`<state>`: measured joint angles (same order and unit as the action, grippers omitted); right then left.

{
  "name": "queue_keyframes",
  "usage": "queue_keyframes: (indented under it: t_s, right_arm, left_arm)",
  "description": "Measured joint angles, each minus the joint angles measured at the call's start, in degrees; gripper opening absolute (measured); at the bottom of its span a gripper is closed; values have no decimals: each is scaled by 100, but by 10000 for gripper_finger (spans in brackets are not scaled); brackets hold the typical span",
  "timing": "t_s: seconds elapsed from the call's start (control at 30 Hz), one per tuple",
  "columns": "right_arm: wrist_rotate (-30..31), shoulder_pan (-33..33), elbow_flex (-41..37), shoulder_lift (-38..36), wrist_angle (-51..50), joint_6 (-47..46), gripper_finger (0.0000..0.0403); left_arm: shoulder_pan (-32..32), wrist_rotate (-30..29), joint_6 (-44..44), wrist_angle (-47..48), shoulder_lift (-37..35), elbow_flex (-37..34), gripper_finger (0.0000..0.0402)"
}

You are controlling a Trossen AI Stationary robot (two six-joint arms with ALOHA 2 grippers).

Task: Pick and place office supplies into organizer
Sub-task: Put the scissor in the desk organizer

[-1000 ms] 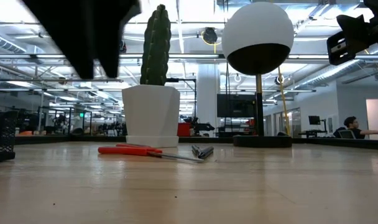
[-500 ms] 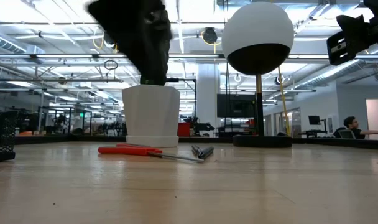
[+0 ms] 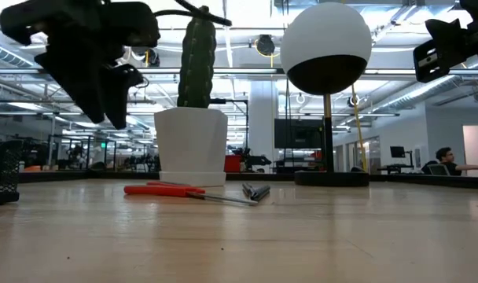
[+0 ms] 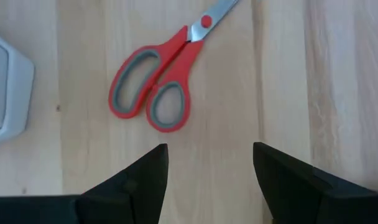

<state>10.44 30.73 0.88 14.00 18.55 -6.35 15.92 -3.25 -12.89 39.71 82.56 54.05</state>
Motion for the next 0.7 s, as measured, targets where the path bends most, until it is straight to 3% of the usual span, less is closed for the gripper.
queue_keyframes:
  t_s: [0.7]
  right_arm:
    - [1,0,-1,11,2,0,153]
  left_arm:
    - [-326,340,724,-969,1296,-23,226]
